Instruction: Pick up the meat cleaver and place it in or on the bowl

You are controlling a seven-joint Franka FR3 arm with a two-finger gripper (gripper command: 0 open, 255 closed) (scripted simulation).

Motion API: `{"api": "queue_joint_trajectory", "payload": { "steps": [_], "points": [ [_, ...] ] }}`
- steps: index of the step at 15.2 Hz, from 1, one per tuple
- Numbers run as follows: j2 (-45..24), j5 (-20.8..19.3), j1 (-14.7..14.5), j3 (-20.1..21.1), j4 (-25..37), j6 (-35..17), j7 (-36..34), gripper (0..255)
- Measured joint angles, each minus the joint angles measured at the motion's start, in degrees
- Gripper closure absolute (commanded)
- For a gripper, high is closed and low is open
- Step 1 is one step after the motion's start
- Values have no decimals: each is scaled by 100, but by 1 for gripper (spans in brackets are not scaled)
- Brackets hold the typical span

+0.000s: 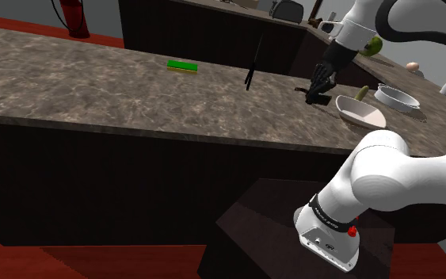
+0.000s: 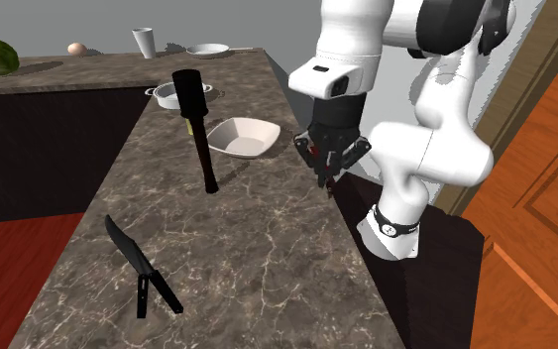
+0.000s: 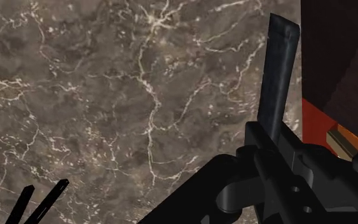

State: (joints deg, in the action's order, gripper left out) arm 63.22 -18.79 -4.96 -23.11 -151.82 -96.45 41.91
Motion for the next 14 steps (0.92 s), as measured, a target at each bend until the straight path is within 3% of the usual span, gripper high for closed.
{"api": "queue_joint_trajectory", "payload": {
  "steps": [8,14],
  "points": [
    [99,-813,453,-1031,460,330,1111,255],
    [-113,-1361,542,-1851,1062,422,1928,255]
  ]
}}
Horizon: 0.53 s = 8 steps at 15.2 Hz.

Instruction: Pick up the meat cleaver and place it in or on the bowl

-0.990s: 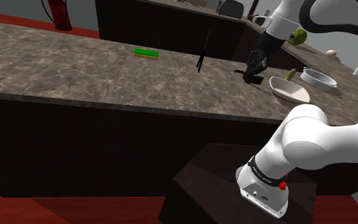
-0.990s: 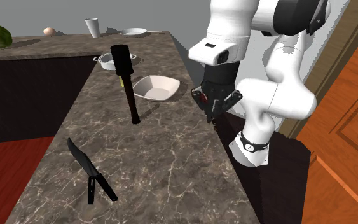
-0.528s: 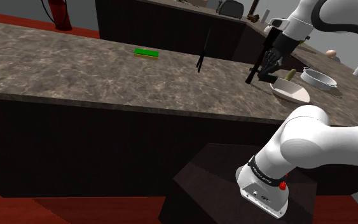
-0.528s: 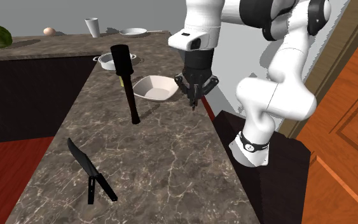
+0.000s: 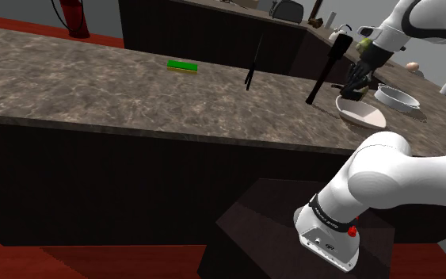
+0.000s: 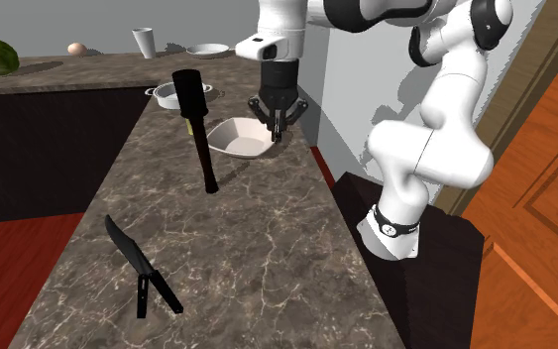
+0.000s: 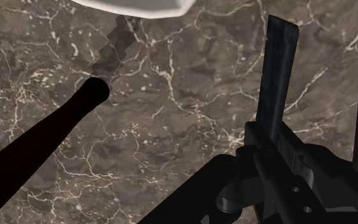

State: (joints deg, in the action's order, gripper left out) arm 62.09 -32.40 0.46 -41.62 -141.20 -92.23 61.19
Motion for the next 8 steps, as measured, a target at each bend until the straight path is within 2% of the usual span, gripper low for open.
{"api": "queue_joint_trajectory", "payload": {
  "steps": [4,8],
  "points": [
    [-219,-326,-75,-593,532,21,558,255],
    [-521,-519,-327,-1132,1173,31,1022,255]
  ]
}}
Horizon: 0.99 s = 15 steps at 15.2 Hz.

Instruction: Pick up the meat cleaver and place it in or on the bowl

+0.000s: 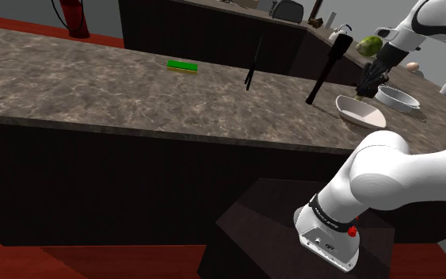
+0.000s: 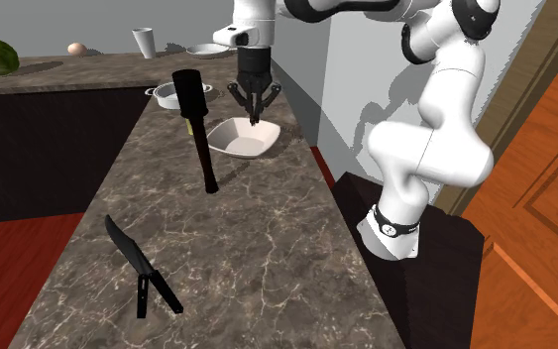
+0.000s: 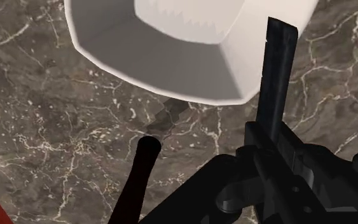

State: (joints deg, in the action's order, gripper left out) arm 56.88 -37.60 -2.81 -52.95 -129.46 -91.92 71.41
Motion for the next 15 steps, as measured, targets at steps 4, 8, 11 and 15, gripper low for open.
{"api": "queue_joint_trajectory", "payload": {
  "steps": [4,8,11,15],
  "points": [
    [-234,-215,-289,-640,709,35,561,255],
    [-374,-347,-573,-1114,1182,13,904,255],
    [-338,-451,-587,-1271,1069,-140,918,255],
    [-262,-584,-538,-1407,813,-358,875,255]
  ]
}}
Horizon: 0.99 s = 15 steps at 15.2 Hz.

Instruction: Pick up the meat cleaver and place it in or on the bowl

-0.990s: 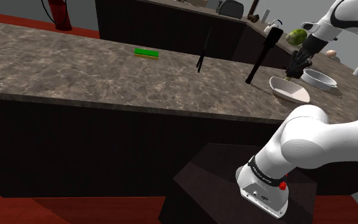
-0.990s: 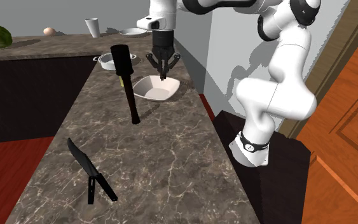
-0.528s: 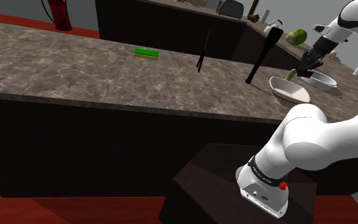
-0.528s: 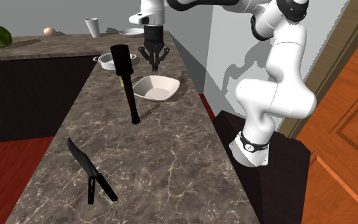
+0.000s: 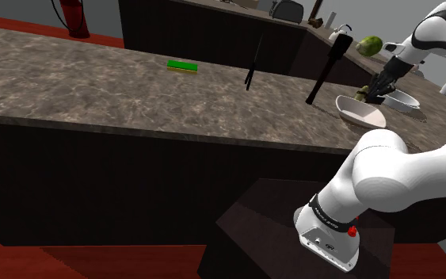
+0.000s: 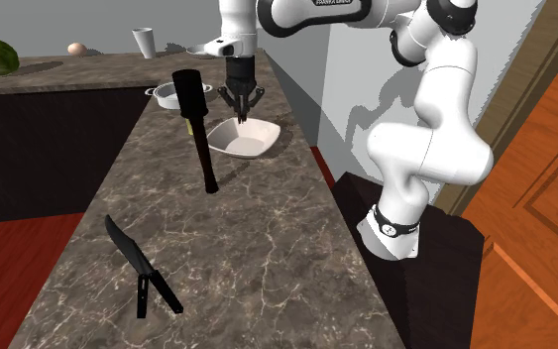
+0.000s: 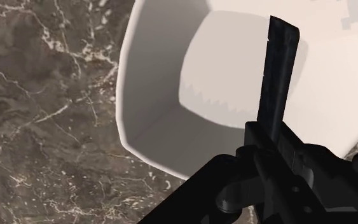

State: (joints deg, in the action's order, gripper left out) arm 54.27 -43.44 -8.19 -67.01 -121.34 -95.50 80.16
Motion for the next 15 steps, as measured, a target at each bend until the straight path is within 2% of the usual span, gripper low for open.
{"api": "queue_joint_trajectory", "payload": {
  "steps": [6,12,13,15],
  "points": [
    [76,-220,5,-279,-326,-348,-65,255],
    [84,-255,-4,-333,-349,-394,-60,255],
    [84,-255,-4,-333,-349,-394,-60,0],
    [84,-255,-4,-333,-349,-394,-60,0]
  ]
}}
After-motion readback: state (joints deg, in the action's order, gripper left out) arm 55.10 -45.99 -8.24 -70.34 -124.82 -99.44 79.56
